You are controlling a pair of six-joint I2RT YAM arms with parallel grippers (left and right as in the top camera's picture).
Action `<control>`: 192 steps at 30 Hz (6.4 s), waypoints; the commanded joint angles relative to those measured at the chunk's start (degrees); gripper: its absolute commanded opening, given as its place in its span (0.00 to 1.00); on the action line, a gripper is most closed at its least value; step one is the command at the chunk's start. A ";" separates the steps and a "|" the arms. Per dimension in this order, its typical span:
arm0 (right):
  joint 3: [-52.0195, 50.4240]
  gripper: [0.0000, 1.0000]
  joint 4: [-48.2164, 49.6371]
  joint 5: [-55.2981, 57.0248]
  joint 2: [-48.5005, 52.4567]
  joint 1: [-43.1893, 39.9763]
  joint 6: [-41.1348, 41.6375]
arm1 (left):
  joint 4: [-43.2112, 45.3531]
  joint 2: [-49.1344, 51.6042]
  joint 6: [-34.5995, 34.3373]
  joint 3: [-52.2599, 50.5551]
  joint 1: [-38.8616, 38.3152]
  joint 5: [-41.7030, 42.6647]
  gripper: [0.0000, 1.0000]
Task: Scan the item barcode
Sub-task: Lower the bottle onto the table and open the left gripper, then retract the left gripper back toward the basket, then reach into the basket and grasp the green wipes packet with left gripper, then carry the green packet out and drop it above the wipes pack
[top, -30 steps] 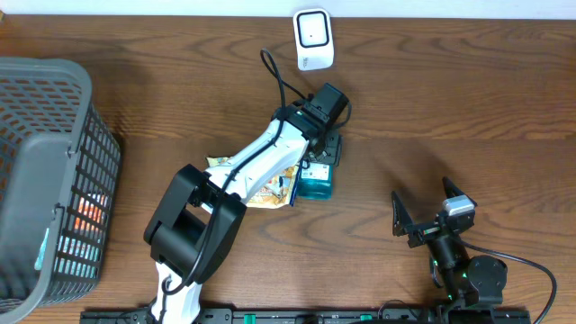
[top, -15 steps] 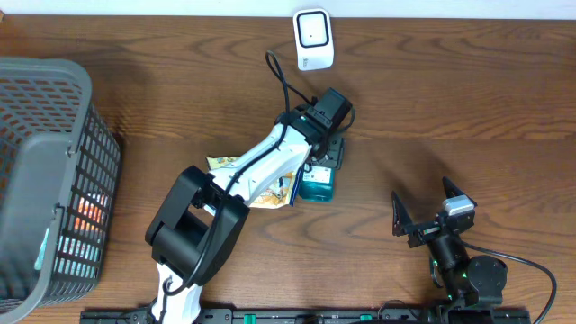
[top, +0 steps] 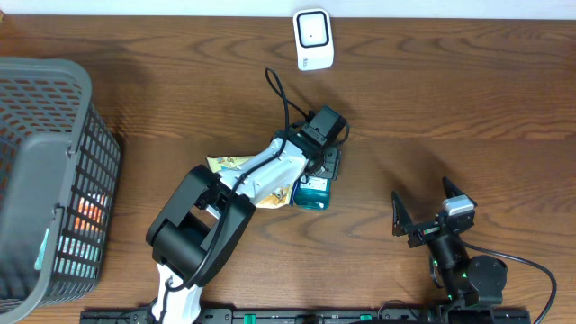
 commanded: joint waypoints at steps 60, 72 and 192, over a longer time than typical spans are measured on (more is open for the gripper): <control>-0.20 0.99 -0.17 0.26 -0.35 0.39 0.37 | -9.84 -53.44 10.29 3.85 46.10 -19.37 0.98; -0.20 0.99 -0.17 0.26 -0.35 0.39 0.37 | -5.90 -53.51 10.34 3.96 49.18 -19.37 0.98; -0.20 0.99 -0.17 0.26 -0.35 0.39 0.37 | -25.97 -27.54 -6.95 9.49 22.93 1.14 0.07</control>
